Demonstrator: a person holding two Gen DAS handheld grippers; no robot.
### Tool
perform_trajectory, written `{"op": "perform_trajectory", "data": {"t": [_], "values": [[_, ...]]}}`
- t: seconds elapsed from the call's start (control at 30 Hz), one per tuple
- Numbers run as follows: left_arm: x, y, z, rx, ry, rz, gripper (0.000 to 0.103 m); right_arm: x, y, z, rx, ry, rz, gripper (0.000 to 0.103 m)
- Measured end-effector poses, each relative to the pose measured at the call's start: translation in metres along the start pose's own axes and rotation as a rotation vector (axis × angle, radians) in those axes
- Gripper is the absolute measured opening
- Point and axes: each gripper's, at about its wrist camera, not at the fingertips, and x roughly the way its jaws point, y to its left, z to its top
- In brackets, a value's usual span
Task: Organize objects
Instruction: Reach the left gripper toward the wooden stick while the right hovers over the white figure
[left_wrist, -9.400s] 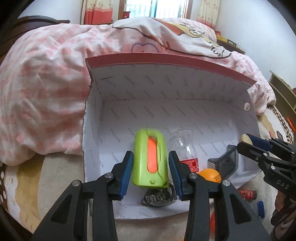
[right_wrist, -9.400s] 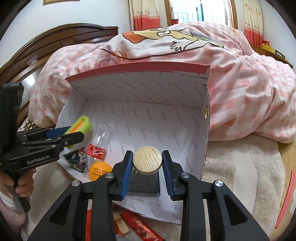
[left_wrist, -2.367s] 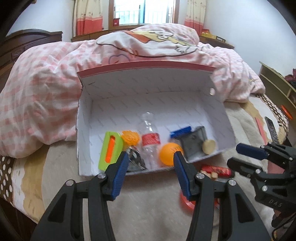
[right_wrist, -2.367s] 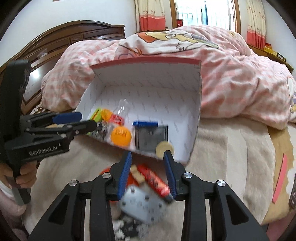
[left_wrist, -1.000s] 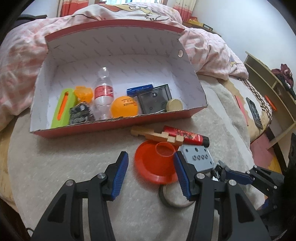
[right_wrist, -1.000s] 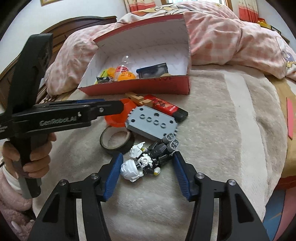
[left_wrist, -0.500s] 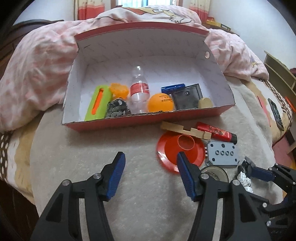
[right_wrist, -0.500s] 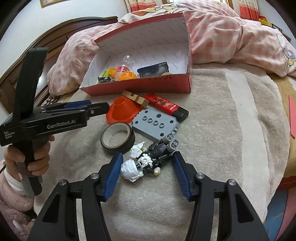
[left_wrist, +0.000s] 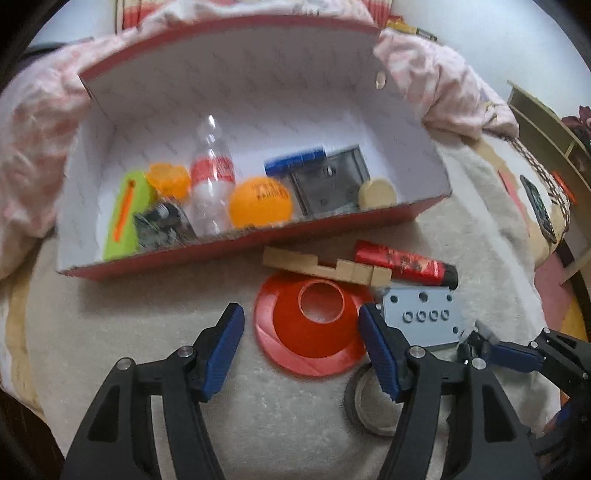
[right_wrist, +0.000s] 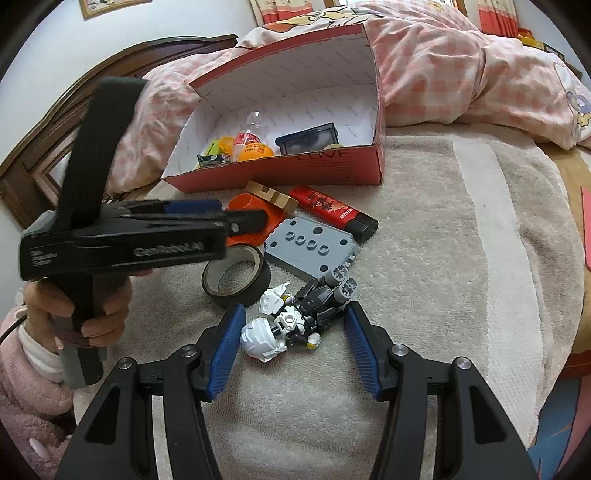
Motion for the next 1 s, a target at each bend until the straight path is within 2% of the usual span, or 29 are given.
{"op": "perform_trajectory", "data": {"t": [0.07,0.17,0.27,0.47,0.57,0.67,0.9,1.0], "values": [[-0.003,-0.004,0.000,0.017,-0.013,-0.009,0.065,0.001,-0.001,0.001,0.002,-0.002,0.004,0.057],[-0.008,-0.009,-0.003,0.052,-0.012,-0.069,0.071,0.000,-0.003,0.001,0.010,-0.003,0.019,0.057],[-0.008,-0.015,-0.008,0.089,-0.016,-0.062,0.074,-0.001,-0.005,0.002,0.015,0.000,0.030,0.057],[0.007,-0.012,0.004,0.077,0.010,-0.052,0.082,-0.001,-0.003,0.001,-0.004,0.006,0.021,0.057],[0.011,-0.007,0.009,0.052,0.010,-0.067,0.082,-0.002,-0.003,0.000,0.003,0.004,0.025,0.057],[0.005,-0.003,0.006,0.050,-0.002,-0.070,0.071,-0.002,-0.002,0.000,0.002,0.005,0.026,0.057],[-0.015,0.014,-0.004,-0.020,-0.023,-0.094,0.070,-0.002,-0.002,0.001,-0.003,0.008,0.021,0.057],[-0.031,0.020,-0.009,-0.048,-0.015,-0.158,0.070,-0.003,-0.001,0.002,-0.003,0.009,0.026,0.057]]}}
